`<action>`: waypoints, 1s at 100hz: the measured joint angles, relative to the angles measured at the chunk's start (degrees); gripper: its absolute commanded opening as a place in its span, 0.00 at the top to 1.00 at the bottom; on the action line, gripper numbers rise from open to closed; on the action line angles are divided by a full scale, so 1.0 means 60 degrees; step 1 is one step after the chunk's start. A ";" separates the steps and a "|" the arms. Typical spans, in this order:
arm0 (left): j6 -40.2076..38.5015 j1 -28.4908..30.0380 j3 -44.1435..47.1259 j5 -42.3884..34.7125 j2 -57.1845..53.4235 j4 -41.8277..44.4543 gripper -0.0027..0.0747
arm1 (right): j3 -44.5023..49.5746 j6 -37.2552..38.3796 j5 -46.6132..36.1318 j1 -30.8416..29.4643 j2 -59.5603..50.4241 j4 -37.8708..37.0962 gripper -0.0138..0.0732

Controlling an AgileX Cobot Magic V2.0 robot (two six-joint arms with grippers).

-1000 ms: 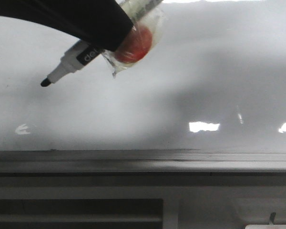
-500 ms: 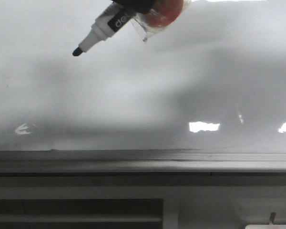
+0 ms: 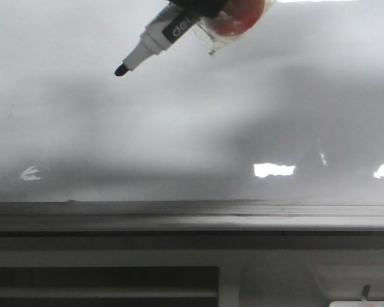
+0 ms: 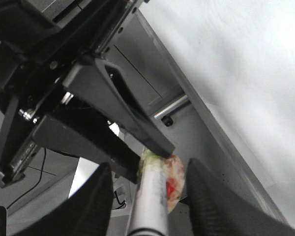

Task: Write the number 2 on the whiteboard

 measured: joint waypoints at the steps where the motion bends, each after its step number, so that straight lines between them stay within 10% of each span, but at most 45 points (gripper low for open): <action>1: 0.0000 0.0000 0.0000 -0.0002 0.0000 0.0000 0.99 | 0.0000 0.0000 -0.0005 0.0000 0.0000 0.0000 0.56; 27: 0.0026 0.0000 0.0000 -0.0116 0.0000 -0.0056 0.99 | 0.0000 -0.0141 0.0006 0.0000 0.0000 -0.0135 0.93; 41: 0.0026 0.0000 0.0000 -0.0116 0.0000 -0.0082 0.96 | -0.0015 -0.0258 -0.0020 0.0000 0.0000 -0.0159 0.93; 72: 0.0026 0.0000 0.0000 -0.0204 -0.0018 -0.0105 0.31 | -0.0015 -0.0281 -0.0073 0.0000 0.0000 -0.0159 0.90; 88: 0.0026 0.0268 0.0000 -0.0291 -0.0405 -0.0086 0.48 | 0.0006 -0.0088 -0.0797 0.0000 -0.0425 -0.0507 0.89; 100: -0.0384 0.0971 0.0000 -0.0323 -0.0978 -0.0073 0.85 | 0.0400 0.0333 -0.1971 0.0000 -0.1337 -0.0926 0.89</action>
